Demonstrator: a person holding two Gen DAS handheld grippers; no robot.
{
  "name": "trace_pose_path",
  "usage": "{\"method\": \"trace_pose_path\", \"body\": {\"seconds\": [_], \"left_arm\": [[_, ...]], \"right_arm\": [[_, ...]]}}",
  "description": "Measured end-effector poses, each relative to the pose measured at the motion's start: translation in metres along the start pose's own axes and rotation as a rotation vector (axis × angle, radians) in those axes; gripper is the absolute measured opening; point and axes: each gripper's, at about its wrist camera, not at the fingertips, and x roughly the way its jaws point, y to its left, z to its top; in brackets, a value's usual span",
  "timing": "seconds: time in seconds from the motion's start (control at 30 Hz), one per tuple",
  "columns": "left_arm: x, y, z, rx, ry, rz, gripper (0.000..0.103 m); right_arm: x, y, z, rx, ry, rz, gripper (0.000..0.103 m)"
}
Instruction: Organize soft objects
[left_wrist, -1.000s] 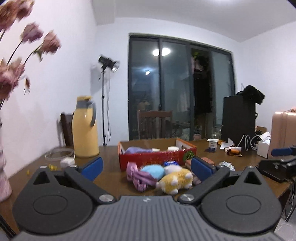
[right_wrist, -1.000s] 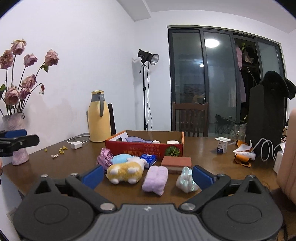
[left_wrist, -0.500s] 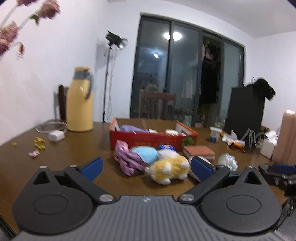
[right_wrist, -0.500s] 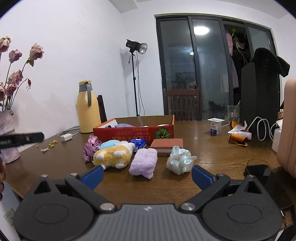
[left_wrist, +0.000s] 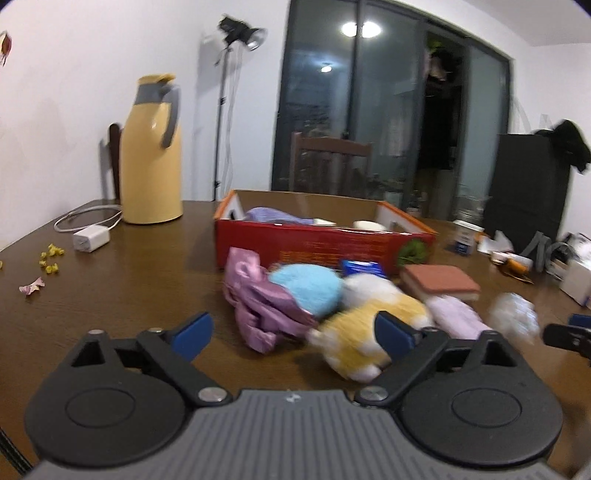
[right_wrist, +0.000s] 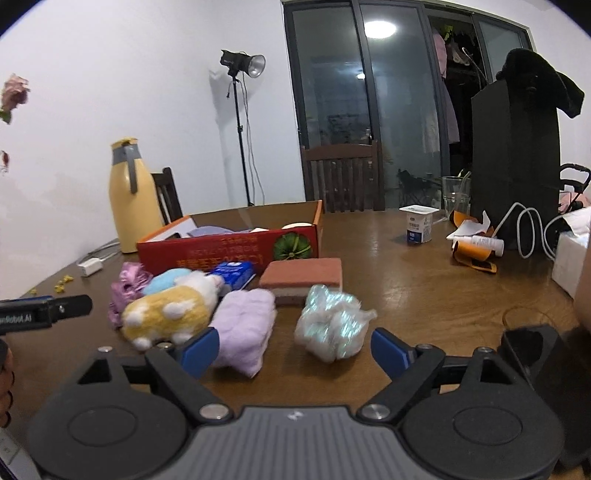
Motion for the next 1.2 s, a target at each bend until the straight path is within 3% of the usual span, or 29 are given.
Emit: {"method": "trace_pose_path", "body": {"seconds": [0.23, 0.3, 0.37, 0.4, 0.47, 0.57, 0.87, 1.03, 1.2], "left_arm": [[0.055, 0.025, 0.017, -0.069, 0.058, -0.009, 0.089], [0.069, 0.028, 0.018, -0.078, 0.088, -0.008, 0.074], [0.083, 0.033, 0.017, -0.094, 0.136, -0.034, 0.045], [0.087, 0.036, 0.015, -0.111, 0.159, -0.055, 0.041], [0.090, 0.041, 0.011, -0.128, 0.166, -0.049, 0.032], [0.082, 0.044, 0.009, -0.127, 0.159, -0.051, 0.025], [0.022, 0.038, 0.007, -0.087, 0.131, -0.066, 0.022], [-0.025, 0.032, -0.007, -0.060, 0.120, -0.102, 0.022], [-0.057, 0.027, -0.031, -0.037, 0.144, -0.175, 0.022]], "right_arm": [[0.047, -0.009, 0.011, 0.002, 0.050, -0.058, 0.081], [0.059, -0.012, 0.012, 0.006, 0.072, -0.068, 0.077], [0.068, -0.012, 0.013, 0.009, 0.095, -0.076, 0.067], [0.072, -0.013, 0.013, 0.011, 0.103, -0.076, 0.064], [0.078, -0.013, 0.013, 0.016, 0.120, -0.067, 0.045], [0.083, -0.010, 0.010, 0.005, 0.134, -0.066, 0.040], [0.040, 0.002, 0.014, 0.004, 0.075, -0.014, 0.038], [0.003, 0.020, 0.010, -0.018, 0.045, 0.040, 0.038], [-0.016, 0.046, -0.009, -0.055, 0.076, 0.129, 0.039]]}}
